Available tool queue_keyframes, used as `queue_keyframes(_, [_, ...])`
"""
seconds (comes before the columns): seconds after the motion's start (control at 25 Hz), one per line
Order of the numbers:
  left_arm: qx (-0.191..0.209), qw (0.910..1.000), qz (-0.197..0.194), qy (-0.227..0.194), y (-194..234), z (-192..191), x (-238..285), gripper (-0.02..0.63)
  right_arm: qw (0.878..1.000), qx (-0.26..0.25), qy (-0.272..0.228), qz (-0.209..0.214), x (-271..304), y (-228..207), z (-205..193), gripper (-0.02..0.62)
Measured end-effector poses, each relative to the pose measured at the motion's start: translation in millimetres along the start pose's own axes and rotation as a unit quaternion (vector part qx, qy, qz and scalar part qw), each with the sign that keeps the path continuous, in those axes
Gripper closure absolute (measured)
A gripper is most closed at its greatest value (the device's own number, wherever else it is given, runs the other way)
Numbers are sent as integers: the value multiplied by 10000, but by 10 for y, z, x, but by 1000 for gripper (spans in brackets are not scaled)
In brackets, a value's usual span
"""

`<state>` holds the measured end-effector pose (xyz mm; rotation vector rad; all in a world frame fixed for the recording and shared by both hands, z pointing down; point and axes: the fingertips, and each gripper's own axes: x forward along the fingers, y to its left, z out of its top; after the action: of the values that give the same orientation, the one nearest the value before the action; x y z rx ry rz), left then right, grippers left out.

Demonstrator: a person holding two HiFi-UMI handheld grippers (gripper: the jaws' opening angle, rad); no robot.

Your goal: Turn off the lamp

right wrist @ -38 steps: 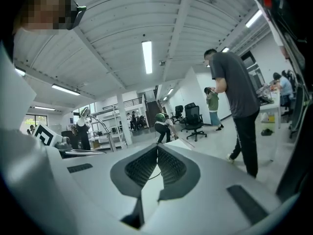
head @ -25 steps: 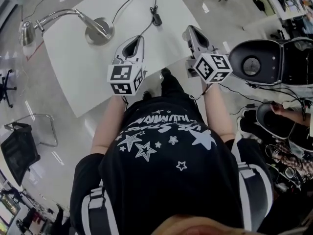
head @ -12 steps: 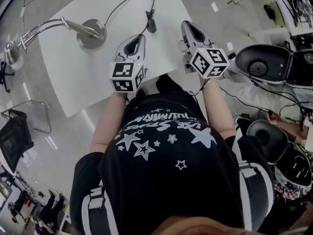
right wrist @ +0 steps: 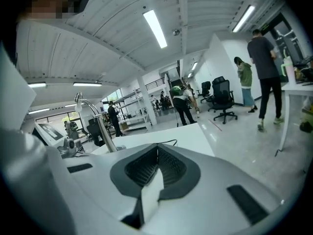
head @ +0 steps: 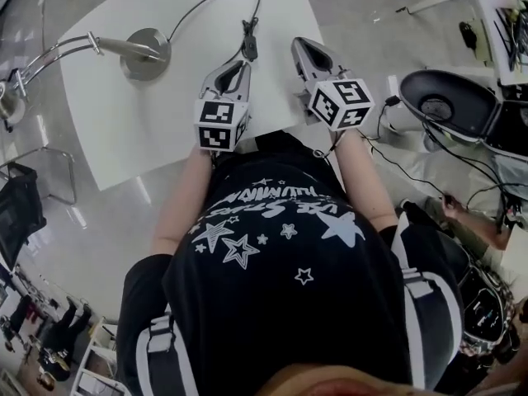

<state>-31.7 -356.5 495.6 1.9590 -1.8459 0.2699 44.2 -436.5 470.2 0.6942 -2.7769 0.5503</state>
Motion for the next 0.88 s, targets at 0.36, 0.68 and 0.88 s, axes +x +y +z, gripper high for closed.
queue_keyframes(0.36, [215, 9984, 284, 435, -48, -277, 402, 466, 9982, -157, 363, 444, 224, -66, -167, 589])
queue_keyframes(0.68, [421, 9911, 994, 784, 100, -486, 606, 443, 9928, -353, 775, 841, 415, -16, -352, 589])
queue_keyframes(0.88, [344, 9891, 1158, 848, 165, -498, 688, 443, 9901, -377, 941, 968, 483, -10, -438, 589])
